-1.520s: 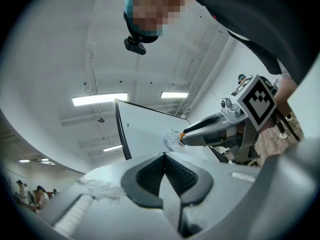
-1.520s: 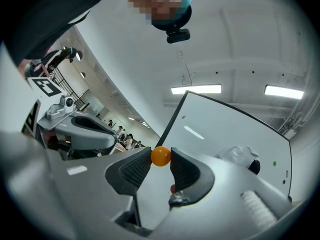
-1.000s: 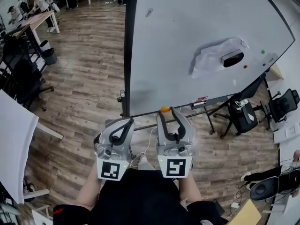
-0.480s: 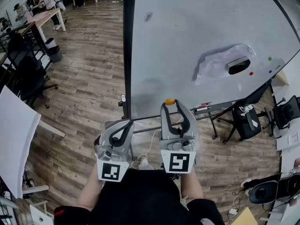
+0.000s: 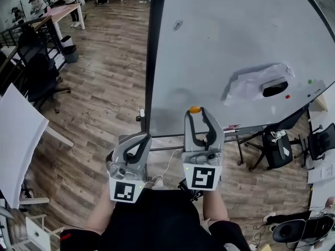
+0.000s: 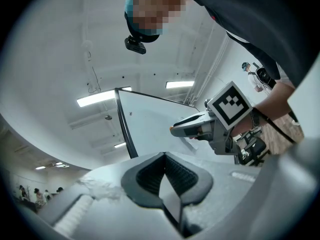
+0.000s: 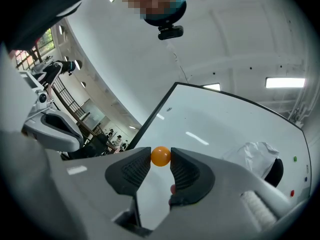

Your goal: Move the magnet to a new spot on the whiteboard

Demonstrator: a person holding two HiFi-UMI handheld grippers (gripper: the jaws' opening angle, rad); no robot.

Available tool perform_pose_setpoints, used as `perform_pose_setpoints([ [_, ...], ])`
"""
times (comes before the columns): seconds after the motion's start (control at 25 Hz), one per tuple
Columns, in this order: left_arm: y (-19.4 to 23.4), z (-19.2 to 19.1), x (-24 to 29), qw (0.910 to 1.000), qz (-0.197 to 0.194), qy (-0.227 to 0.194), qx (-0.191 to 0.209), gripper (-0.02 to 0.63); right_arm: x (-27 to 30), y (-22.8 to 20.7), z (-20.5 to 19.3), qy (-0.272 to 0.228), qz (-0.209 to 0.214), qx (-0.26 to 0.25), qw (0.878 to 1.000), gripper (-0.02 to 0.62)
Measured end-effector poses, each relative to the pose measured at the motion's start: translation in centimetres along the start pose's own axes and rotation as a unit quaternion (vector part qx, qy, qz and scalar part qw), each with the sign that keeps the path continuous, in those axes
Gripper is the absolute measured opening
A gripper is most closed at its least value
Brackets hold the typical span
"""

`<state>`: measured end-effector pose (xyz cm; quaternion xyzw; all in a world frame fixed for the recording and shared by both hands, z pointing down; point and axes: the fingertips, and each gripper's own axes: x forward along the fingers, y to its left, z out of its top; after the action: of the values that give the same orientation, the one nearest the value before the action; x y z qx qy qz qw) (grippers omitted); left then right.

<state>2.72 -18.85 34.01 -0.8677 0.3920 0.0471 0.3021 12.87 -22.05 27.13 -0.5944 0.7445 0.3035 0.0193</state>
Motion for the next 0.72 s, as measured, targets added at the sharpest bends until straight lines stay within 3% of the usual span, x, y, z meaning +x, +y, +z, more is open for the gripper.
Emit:
perform_pose_setpoints([
  [0.72, 0.0, -1.4, 1.4, 0.999, 0.034, 0.028, 0.009, 0.002, 3.1, -0.9, -2.7, -0.003, 0.03, 0.012, 0.999, 0.126],
])
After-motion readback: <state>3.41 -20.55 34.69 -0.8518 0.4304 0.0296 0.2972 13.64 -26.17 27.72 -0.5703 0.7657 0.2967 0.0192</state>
